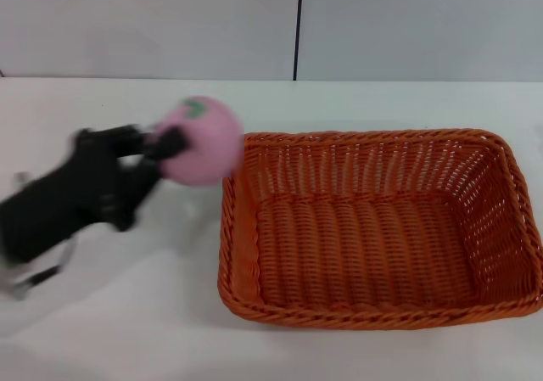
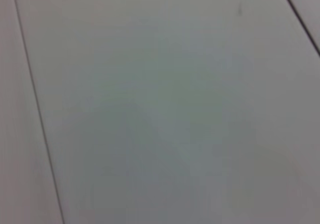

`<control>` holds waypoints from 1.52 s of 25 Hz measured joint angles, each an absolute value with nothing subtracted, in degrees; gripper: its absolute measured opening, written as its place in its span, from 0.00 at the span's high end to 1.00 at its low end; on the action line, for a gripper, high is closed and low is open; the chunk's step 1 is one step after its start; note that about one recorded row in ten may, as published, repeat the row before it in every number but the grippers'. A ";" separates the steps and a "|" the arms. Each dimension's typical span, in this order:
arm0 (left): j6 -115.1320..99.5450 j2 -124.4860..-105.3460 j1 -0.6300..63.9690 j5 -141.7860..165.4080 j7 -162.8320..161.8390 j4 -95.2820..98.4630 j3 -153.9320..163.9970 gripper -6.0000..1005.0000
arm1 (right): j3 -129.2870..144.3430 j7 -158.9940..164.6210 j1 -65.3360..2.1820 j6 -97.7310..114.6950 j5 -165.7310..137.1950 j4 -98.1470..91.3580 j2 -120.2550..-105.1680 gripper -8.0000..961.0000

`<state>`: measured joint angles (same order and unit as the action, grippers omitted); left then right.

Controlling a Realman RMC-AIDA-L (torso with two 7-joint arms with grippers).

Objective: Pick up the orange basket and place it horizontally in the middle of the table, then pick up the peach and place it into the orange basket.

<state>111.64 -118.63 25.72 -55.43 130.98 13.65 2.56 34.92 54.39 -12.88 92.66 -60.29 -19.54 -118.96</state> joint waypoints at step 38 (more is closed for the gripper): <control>101.59 -118.09 9.35 -53.36 147.60 10.53 -38.31 0.18 | 23.84 42.26 -13.01 93.20 -60.30 -12.11 -118.96 0.44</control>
<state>101.59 -118.09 9.35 -53.36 147.60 10.53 -38.31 23.84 42.26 -13.01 93.20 -60.31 -12.11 -118.96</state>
